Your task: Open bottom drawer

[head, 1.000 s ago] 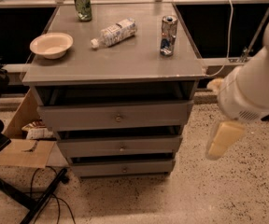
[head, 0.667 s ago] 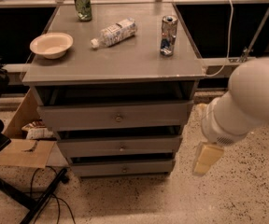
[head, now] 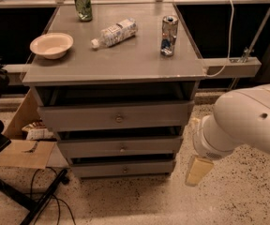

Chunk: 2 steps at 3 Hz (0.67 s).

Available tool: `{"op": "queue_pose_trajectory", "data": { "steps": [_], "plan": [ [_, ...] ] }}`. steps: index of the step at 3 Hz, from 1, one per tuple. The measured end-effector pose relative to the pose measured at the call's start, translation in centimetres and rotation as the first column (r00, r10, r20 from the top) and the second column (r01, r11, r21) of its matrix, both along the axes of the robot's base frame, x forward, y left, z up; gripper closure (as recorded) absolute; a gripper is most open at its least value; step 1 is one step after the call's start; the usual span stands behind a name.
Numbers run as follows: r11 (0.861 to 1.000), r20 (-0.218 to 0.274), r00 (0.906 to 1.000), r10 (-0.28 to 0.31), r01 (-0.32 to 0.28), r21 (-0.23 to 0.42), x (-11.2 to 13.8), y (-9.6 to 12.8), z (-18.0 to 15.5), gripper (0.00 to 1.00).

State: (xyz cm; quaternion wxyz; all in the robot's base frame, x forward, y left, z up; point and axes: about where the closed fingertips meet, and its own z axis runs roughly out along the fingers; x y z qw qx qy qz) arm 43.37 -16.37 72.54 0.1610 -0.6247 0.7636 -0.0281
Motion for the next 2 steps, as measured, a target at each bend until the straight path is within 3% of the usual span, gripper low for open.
{"op": "queue_pose_trajectory", "data": {
  "steps": [1,2],
  "plan": [
    [0.999,-0.043,0.9988,0.024,-0.026,-0.036,0.5,0.4,-3.6,0.00],
    [0.993,-0.125,0.9903,0.061,-0.073,-0.094,0.9,1.5,-11.9,0.00]
  ]
}}
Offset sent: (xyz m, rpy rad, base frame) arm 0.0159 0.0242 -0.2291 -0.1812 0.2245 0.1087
